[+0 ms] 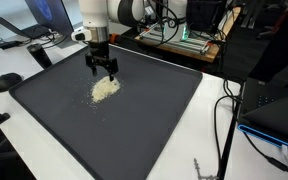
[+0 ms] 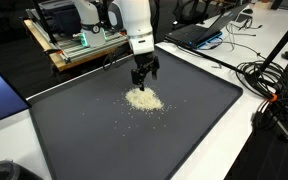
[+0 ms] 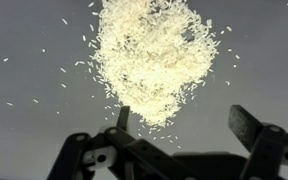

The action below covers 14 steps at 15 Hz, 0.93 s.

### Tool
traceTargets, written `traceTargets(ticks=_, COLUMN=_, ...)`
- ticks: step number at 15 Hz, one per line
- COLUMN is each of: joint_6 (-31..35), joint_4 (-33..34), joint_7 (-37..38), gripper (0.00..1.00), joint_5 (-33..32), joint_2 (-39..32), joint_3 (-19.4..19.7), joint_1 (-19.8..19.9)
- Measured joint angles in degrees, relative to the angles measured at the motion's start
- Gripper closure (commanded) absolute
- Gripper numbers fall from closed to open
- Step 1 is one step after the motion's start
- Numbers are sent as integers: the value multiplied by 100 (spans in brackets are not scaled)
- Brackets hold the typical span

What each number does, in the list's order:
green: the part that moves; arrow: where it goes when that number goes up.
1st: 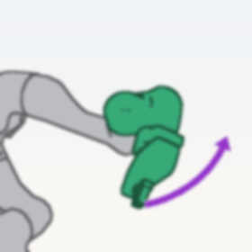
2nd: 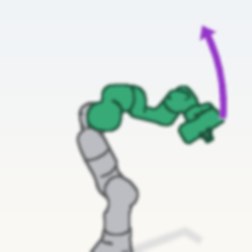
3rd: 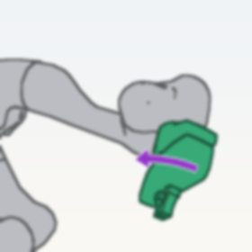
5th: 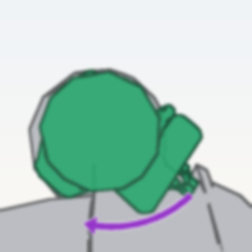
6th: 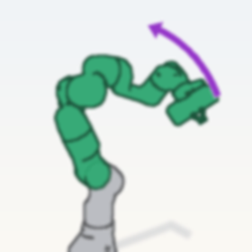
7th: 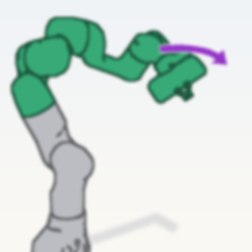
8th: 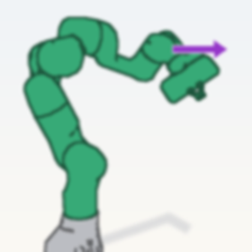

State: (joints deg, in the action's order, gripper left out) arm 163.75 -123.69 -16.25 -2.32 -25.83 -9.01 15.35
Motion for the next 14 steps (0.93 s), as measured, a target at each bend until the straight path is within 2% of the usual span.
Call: traceTargets(ticks=14, joint_6=-238, joint_4=585, joint_7=-272, gripper=0, joint_5=-2, joint_2=-924, joint_3=12, joint_1=-10)
